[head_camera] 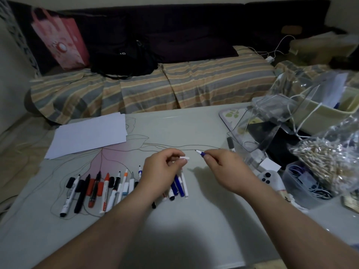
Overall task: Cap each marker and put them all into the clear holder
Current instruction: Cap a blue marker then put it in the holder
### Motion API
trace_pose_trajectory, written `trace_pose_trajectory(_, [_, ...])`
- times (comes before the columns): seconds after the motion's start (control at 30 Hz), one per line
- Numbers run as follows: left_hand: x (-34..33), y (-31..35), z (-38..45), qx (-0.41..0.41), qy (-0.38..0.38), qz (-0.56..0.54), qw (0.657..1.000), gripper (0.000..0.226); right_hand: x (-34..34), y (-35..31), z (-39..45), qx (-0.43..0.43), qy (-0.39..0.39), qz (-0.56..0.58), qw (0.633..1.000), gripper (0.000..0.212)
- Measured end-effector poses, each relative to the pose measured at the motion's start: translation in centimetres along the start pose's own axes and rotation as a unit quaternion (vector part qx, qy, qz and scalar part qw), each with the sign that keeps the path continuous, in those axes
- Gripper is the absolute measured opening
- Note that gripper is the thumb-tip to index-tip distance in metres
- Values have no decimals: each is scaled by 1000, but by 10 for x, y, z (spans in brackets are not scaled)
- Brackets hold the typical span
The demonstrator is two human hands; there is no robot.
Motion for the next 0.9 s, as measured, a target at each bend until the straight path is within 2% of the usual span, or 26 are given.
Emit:
trace_pose_trajectory(0.13, [18, 4, -8, 65, 2, -168, 984, 11, 6, -22, -2, 92, 50, -41, 994, 22])
trace_pose_trajectory(0.23, [23, 10, -12, 115, -8, -298, 948, 13, 5, -36, -2, 122, 80, -43, 988, 20])
trace_pose_trajectory(0.3, [26, 14, -14, 131, -15, -346, 929, 14, 4, -44, -2, 140, 97, -46, 984, 20])
trace_pose_trajectory(0.47, [30, 14, -14, 126, -8, -346, 930, 11, 0, -54, -4, 171, 121, -54, 976, 21])
trace_pose_trajectory(0.6, [32, 11, -14, 92, -21, -306, 947, 12, 1, -55, -4, 164, 118, -59, 978, 21])
trace_pose_trajectory(0.7, [31, 10, -14, 83, -25, -280, 956, 11, 5, -48, -2, 132, 122, -32, 983, 22])
trace_pose_trajectory(0.77, [30, 9, -13, 101, -34, -300, 948, 5, 5, -39, 0, 94, 113, -6, 989, 22])
trace_pose_trajectory(0.9, [25, 11, -10, 122, -24, -331, 936, 6, 0, -30, -2, 58, 70, 12, 996, 24])
Point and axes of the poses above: each hand's wrist, its own z-axis towards the middle knuckle, its own x-axis out of the back of the hand, y = z × x, the point moved 2 cm from there along z, towards the middle knuckle, and after that the axes turned 13 degrees about z, right-handed, at the moved point
